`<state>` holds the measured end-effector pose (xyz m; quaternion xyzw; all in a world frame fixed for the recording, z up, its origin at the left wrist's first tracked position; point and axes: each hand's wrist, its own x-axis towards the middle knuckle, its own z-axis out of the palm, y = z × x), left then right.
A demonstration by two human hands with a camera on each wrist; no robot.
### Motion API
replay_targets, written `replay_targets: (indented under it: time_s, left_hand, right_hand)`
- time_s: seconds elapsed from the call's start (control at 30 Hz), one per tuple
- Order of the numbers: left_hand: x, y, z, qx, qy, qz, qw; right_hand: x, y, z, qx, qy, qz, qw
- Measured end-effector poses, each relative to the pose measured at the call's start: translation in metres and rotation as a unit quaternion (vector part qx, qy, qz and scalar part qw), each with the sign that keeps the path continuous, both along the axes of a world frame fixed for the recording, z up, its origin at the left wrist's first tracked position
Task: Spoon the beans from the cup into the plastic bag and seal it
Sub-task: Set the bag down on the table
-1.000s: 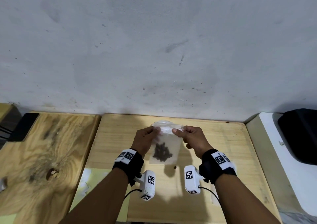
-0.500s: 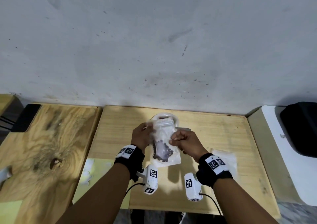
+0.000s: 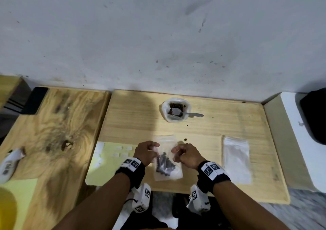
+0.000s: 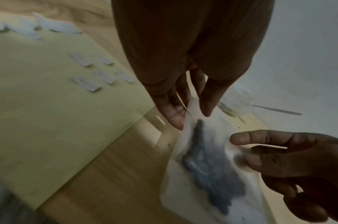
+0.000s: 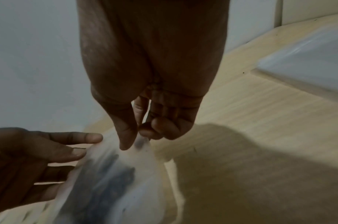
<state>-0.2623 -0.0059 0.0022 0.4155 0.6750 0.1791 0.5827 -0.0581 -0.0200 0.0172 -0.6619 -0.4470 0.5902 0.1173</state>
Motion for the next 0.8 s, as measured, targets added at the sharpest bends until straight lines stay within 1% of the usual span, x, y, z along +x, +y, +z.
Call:
replay_targets:
  time_s: [0.1,0.2,0.27,0.33,0.4,0.43,0.5,0.6,0.67,0.73,0.8]
  left_hand:
    - [-0.004,-0.006,-0.006,-0.039,0.002,-0.002,0.999]
    - [-0.007,-0.008,-0.005,-0.054,0.01,-0.012,0.998]
    - [-0.009,-0.005,-0.004,-0.05,0.034,-0.037,0.997]
    - [-0.009,0.0,-0.003,-0.019,0.084,-0.067,0.994]
    - [-0.006,0.006,0.001,0.026,0.119,-0.075,0.99]
    - [-0.002,0.008,0.004,0.042,0.118,-0.07,0.99]
    - [0.011,0.013,0.008,0.063,0.091,-0.064,0.992]
    - [0.043,0.02,0.015,0.036,0.023,-0.074,0.996]
    - [0.071,0.022,0.019,0.014,-0.008,-0.111,0.994]
    - [0.101,0.021,0.018,-0.018,-0.032,-0.146,0.989]
    - [0.131,0.019,0.018,-0.064,-0.059,-0.162,0.983]
  right_hand:
    - [-0.007,-0.009,-0.01,-0.024,-0.001,0.028,0.999]
    - [-0.009,-0.013,-0.011,-0.021,-0.028,0.077,0.996]
    - [-0.009,-0.013,-0.011,-0.011,-0.045,0.1,0.994]
    - [-0.008,-0.013,-0.009,0.003,-0.063,0.098,0.993]
    - [-0.003,-0.013,-0.006,0.016,-0.071,0.062,0.995]
    - [0.001,-0.012,-0.005,0.021,-0.068,0.036,0.997]
    - [0.012,-0.013,-0.001,0.043,-0.044,-0.025,0.998]
    - [0.038,-0.018,0.009,0.065,-0.02,-0.107,0.992]
    - [0.064,-0.025,0.013,0.074,-0.018,-0.159,0.984]
    - [0.094,-0.032,0.013,0.093,-0.067,-0.195,0.974]
    - [0.126,-0.041,0.005,0.102,-0.124,-0.229,0.96]
